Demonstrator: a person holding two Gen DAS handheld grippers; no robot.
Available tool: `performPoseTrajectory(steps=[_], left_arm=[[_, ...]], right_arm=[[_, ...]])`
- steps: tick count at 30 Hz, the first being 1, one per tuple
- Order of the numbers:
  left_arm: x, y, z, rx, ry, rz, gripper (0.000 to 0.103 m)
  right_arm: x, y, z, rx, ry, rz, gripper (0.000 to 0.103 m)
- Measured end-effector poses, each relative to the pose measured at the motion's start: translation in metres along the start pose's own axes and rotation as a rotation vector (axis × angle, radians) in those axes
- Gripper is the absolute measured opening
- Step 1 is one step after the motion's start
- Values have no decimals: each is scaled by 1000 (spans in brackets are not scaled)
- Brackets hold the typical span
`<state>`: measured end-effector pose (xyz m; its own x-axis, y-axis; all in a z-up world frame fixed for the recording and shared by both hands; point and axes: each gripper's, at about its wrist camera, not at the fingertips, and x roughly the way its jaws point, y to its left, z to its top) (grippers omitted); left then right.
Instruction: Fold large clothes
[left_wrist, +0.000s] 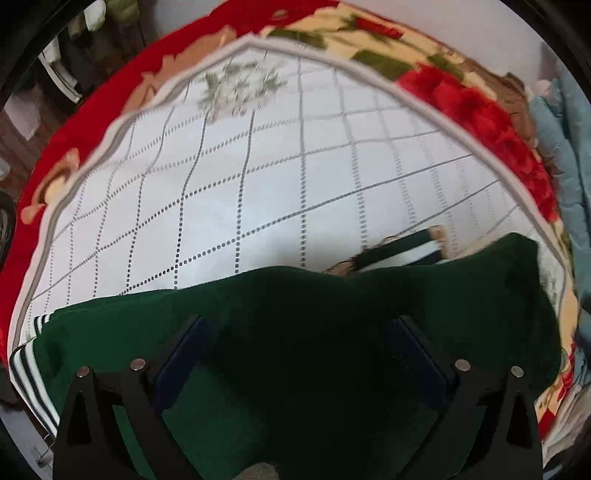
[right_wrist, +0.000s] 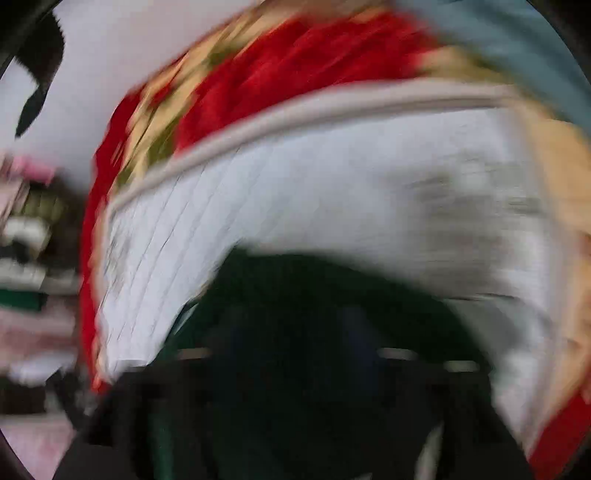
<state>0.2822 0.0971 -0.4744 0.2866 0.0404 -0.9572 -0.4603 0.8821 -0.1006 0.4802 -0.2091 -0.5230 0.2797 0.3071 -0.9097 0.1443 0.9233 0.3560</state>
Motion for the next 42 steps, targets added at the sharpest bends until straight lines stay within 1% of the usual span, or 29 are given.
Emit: performPoseTrajectory(steps=[1,2,3,4,5,6,7,9,10,11,12,15,18,21,24,25,26,27,28,29,30,31,33,34,35,36,37,39,42], left_arm=[[-5,-2,-2,-2,-6,-8,103],[-7,-5,-6,-6,-9,-19,103],[-6,-9,-6,-14,-8,-32,103],[-5,-14,-10,-20,-5,-38,103],[-1,-19,-14,-18,6,-38,103],[4,-22,-17,-14,20,-36,103],[12,-27,-18,-12,39,-33,103],[16,-31,-29,-4,59,-23,103],[17,-33,-32,5,62,-13,103],[16,-35,-35,12,63,-4,103],[13,-35,-40,17,63,0,103],[4,-33,-53,30,66,9,103],[-8,-33,-70,54,90,7,103],[-20,-36,-89,82,106,2,103],[-22,-44,-101,118,126,5,103],[-21,-48,-103,128,127,10,103],[-19,-52,-103,132,127,9,103],[-16,-55,-103,132,126,6,103],[-13,-59,-100,127,117,1,103],[-10,-63,-97,122,102,3,103],[-6,-65,-94,122,95,9,103],[0,-68,-89,123,87,22,103],[15,-72,-81,126,88,68,103],[23,-71,-78,119,100,68,103],[30,-69,-75,105,114,58,103],[36,-67,-72,89,124,46,103],[39,-65,-71,78,128,35,103],[42,-62,-71,66,133,18,103],[43,-60,-74,71,125,4,103]], right_arm=[[-15,-22,-3,46,-32,-58,91],[-24,-46,-8,104,-39,-115,91],[-24,-73,-15,177,-16,-125,91],[-19,-91,-21,232,11,-98,91],[-6,-114,-29,321,59,-38,91],[14,-132,-37,400,109,54,91],[31,-142,-42,440,145,125,91],[82,-158,-57,550,219,330,88],[90,-156,-63,567,198,336,84],[87,-151,-66,562,150,333,73],[83,-144,-68,544,124,360,29],[58,-141,-90,576,67,406,15],[26,-160,-130,671,50,396,15],[-5,-185,-181,742,111,344,15],[-18,-199,-211,632,233,147,36],[-24,-201,-216,579,251,75,38],[-30,-199,-217,532,255,37,41],[-38,-196,-218,489,251,-15,45],[-52,-191,-216,446,211,-94,45],[-70,-182,-211,411,137,-141,45],[-84,-170,-205,380,78,-151,46],[-90,-160,-201,357,54,-146,46],[-90,-123,-179,261,3,-66,45],[-75,-90,-160,155,24,-28,44],[-59,-68,-151,69,50,-23,42],[-38,-46,-141,-8,79,14,35],[-24,-38,-141,-50,109,15,25],[25,-11,-127,-111,177,13,23],[78,12,-104,-155,188,-53,19]])
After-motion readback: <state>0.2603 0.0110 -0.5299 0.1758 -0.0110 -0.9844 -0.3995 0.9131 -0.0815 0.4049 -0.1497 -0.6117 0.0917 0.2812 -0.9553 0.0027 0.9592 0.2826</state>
